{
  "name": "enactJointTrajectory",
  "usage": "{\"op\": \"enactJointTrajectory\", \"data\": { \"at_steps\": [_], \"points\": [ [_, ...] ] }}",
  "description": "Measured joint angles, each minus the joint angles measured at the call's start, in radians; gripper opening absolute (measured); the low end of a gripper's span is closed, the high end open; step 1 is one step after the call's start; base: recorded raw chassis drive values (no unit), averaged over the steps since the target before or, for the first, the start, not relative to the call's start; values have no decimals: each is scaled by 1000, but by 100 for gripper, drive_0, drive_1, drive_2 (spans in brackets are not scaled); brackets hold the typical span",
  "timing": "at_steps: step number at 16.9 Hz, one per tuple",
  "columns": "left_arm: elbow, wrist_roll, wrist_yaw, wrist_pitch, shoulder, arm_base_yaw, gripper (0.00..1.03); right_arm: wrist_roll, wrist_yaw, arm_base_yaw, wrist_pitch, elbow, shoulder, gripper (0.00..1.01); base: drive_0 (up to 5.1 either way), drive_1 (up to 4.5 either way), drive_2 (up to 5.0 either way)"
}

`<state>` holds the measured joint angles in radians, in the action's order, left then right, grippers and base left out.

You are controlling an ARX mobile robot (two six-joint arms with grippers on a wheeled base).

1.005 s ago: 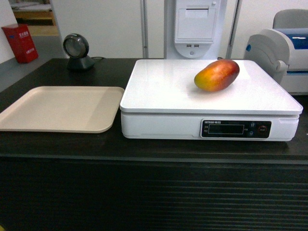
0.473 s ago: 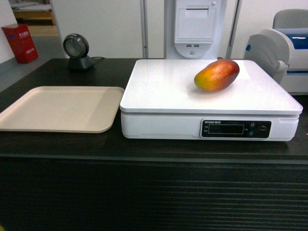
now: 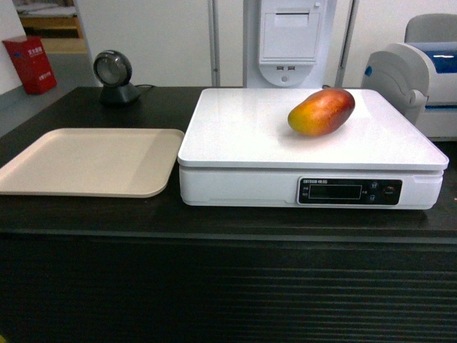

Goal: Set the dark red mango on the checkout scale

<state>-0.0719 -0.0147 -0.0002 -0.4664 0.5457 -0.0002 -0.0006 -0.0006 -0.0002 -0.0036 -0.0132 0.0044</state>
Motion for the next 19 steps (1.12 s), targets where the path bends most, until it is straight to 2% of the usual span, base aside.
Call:
{"op": "enactJointTrajectory", "data": {
  "at_steps": [10,11,14,16,17,18,19],
  "points": [
    [32,0,0,94,-131,0,2,0,0,0,0,0,0,98,0,0,0],
    [59,0,0,44,-138,0,2,0,0,0,0,0,0,98,0,0,0],
    [62,0,0,159,-245,0,2,0,0,0,0,0,0,98,0,0,0],
    [62,0,0,299,-378,0,2,0,0,0,0,0,0,98,0,0,0],
    [62,0,0,313,-386,0,2,0,0,0,0,0,0,98,0,0,0],
    [62,0,0,428,-461,0,2,0,0,0,0,0,0,98,0,0,0],
    [62,0,-1,472,-535,0,2,0,0,0,0,0,0,98,0,0,0]
  ]
}}
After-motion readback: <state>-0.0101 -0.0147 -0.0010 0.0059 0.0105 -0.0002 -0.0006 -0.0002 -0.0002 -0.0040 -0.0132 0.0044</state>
